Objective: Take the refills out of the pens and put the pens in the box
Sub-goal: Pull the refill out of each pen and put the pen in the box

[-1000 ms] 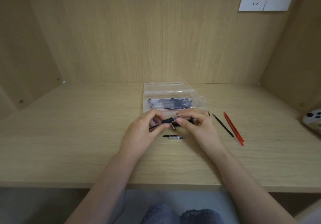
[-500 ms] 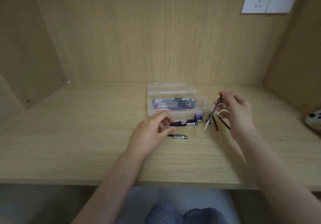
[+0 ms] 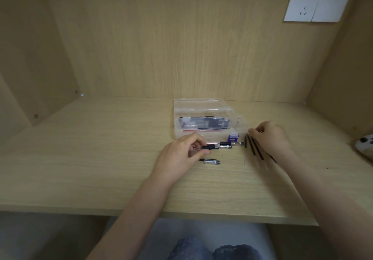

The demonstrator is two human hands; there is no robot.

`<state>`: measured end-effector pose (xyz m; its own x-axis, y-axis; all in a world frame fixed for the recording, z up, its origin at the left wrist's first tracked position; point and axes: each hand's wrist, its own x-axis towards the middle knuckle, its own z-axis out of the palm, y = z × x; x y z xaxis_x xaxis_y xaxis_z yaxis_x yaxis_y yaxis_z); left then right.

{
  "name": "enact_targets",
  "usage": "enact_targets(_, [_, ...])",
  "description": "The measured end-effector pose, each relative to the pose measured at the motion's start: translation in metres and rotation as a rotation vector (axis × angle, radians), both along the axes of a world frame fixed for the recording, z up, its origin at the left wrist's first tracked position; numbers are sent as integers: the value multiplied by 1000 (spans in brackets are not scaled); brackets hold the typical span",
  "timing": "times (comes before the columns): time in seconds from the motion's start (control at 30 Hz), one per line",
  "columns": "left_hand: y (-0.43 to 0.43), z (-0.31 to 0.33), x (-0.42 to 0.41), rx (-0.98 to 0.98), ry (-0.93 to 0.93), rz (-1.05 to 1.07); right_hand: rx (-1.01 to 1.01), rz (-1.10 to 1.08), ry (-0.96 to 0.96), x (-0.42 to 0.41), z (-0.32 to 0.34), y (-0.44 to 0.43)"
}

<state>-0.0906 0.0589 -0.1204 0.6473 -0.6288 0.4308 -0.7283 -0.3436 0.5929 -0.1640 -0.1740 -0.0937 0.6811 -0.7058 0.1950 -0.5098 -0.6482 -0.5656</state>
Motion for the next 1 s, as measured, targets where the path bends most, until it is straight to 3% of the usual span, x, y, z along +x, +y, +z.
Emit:
enact_targets(0.1, [-1, 0, 0, 10, 4, -2, -113, 25, -142, 5, 6, 4])
enact_targets(0.17, [-2, 0, -1, 32, -1, -9, -105, 165, -203, 14, 15, 11])
enact_targets(0.23, [-2, 0, 0, 23, -3, -6, -91, 367, -130, 29, 18, 18])
enact_targets(0.33, [-3, -2, 1, -5, 17, 0, -173, 516, 151, 50, 12, 28])
enact_targets(0.47, [-4, -2, 2, 7, 15, 2, -279, 516, 323, 58, 4, 33])
enact_targets(0.83, [-4, -2, 2, 33, 18, -2, -350, 493, 437, 51, 4, 32])
enact_targets(1.0, [-3, -2, 3, 40, 22, -2, -293, 539, 456, 47, 10, 31])
